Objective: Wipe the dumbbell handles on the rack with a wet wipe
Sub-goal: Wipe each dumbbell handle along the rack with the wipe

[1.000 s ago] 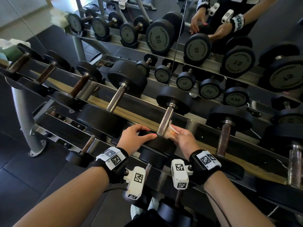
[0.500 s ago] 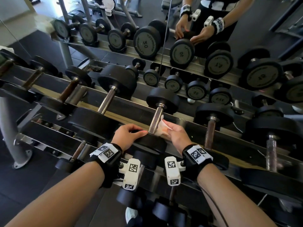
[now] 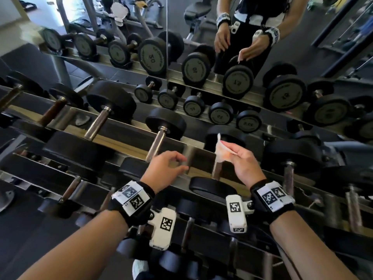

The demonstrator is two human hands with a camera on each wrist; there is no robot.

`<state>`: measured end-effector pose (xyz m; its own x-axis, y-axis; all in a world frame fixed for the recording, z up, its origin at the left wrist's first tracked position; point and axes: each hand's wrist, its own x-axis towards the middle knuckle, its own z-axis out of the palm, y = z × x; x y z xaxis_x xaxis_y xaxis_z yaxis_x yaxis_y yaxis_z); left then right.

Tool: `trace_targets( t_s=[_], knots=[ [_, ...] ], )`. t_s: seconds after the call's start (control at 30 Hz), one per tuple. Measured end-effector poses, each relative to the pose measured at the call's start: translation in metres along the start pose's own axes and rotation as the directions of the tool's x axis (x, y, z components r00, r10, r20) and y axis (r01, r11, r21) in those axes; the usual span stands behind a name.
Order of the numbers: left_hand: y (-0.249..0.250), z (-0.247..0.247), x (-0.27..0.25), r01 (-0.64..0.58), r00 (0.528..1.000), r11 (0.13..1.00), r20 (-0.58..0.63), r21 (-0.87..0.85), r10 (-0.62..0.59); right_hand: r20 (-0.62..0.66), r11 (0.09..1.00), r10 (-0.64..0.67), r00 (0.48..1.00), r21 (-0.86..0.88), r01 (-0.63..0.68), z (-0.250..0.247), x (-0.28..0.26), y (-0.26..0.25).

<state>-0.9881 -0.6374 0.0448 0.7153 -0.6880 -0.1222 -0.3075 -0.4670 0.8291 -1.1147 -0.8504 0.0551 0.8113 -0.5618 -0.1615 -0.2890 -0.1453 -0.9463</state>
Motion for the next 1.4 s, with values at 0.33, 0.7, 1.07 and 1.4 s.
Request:
trace_targets(
  t_s=[0.33, 0.7, 1.07, 1.4],
  knots=[
    [0.003, 0.064, -0.014, 0.255, 0.967, 0.955, 0.029, -0.149, -0.254, -0.052, 0.958, 0.060, 0.997, -0.277, -0.072, -0.047, 0.007, 0.064],
    [-0.007, 0.072, -0.004, 0.324, 0.945, 0.933, 0.009, -0.153, -0.327, 0.058, 0.985, 0.150, 0.987, 0.077, -0.155, -0.012, 0.038, 0.094],
    [-0.010, 0.073, -0.004, 0.322, 0.946, 0.914, 0.060, -0.247, -0.318, 0.302, 0.972, 0.213, 0.929, 0.034, -0.234, -0.035, -0.013, 0.080],
    [-0.008, 0.073, -0.001, 0.377, 0.926, 0.889, 0.085, -0.259, -0.368, 0.062, 0.901, 0.300, 0.952, 0.309, -0.304, -0.016, 0.034, 0.075]
  ],
)
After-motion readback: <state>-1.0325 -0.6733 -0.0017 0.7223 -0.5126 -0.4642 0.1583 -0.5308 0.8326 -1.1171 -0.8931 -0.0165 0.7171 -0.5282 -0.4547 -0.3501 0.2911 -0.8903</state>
